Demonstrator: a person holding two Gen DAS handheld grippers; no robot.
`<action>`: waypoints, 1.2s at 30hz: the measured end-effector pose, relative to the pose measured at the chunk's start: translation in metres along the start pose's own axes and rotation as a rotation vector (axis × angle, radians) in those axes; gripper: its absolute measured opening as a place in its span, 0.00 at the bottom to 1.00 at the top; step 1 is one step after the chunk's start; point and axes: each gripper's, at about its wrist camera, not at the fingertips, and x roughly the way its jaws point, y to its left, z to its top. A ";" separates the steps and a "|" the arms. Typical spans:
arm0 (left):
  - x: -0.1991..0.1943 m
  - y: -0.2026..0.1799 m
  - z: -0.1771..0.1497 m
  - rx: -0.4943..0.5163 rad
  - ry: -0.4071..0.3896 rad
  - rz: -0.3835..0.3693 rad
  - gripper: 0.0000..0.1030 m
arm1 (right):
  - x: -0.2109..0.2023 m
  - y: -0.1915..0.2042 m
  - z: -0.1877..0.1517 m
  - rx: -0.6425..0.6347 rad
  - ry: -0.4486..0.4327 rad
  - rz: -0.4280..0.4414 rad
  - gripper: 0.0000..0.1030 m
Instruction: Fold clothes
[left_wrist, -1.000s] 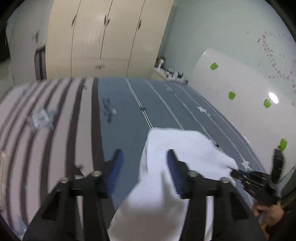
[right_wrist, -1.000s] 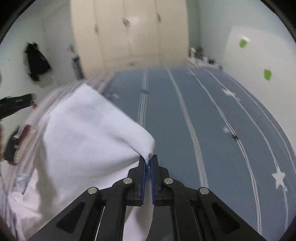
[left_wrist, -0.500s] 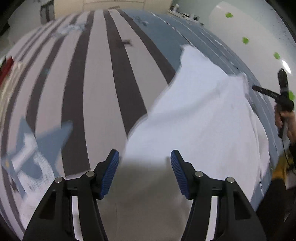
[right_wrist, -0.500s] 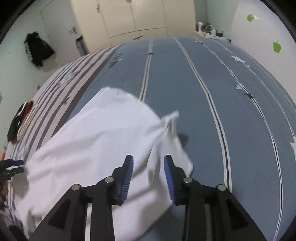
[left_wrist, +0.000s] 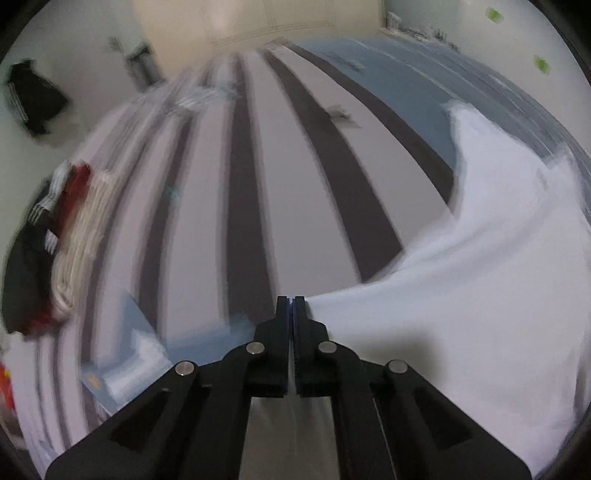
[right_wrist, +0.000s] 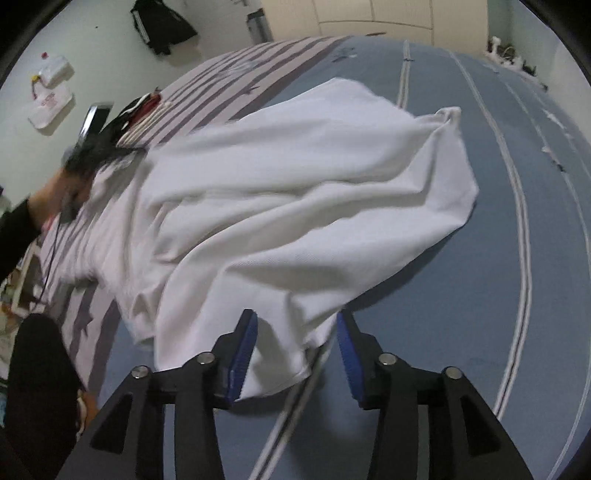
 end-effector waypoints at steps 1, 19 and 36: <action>0.001 0.008 0.016 -0.025 -0.027 0.040 0.00 | 0.004 0.003 -0.002 -0.009 0.012 0.013 0.42; -0.087 -0.024 -0.037 0.057 -0.069 -0.133 0.39 | 0.033 0.027 0.042 0.015 -0.085 0.107 0.04; -0.098 0.046 -0.128 -0.149 0.117 -0.247 0.60 | -0.056 -0.143 0.176 0.548 -0.333 -0.412 0.08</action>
